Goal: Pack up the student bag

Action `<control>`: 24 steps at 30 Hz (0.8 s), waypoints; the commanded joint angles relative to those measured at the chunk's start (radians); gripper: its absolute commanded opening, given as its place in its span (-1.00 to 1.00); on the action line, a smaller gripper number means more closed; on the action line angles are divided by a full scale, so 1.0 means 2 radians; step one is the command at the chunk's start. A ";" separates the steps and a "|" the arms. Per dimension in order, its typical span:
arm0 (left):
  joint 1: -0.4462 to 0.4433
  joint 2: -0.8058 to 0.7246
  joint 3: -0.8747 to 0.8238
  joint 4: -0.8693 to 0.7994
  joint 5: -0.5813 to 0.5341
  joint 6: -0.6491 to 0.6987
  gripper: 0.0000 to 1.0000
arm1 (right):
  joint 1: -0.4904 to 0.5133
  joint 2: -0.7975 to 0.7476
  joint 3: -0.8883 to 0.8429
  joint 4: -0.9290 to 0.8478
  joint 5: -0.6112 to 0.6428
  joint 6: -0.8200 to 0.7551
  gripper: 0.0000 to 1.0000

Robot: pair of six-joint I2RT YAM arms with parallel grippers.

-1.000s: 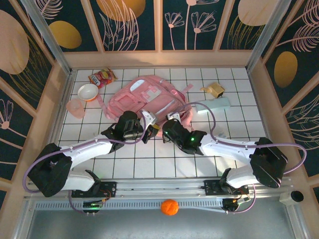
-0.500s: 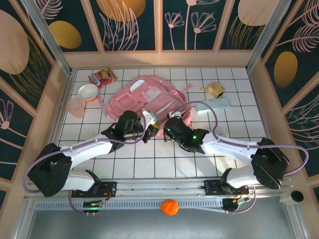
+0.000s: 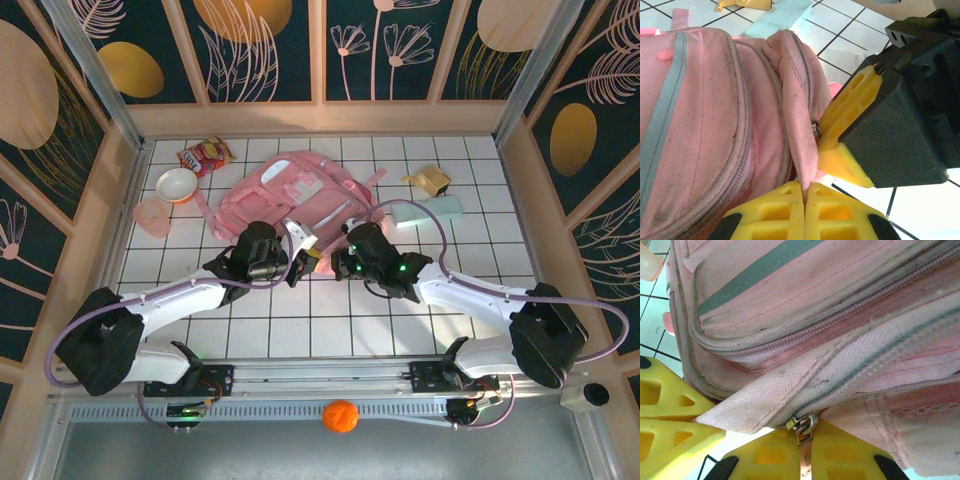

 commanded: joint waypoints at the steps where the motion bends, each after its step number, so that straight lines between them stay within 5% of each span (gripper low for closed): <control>1: -0.002 -0.009 0.016 0.026 0.011 0.001 -1.00 | -0.011 0.009 0.002 -0.005 0.002 -0.005 -0.98; 10: -0.002 -0.010 0.013 0.024 0.010 0.002 -1.00 | -0.028 0.009 0.004 -0.034 0.019 0.015 -0.77; 20: -0.001 -0.011 0.010 0.022 0.009 0.003 -1.00 | -0.028 0.003 0.000 -0.023 0.012 0.007 -0.80; 24: -0.001 -0.010 0.011 0.018 0.000 0.004 -1.00 | -0.028 0.001 -0.003 -0.039 0.015 0.001 -1.00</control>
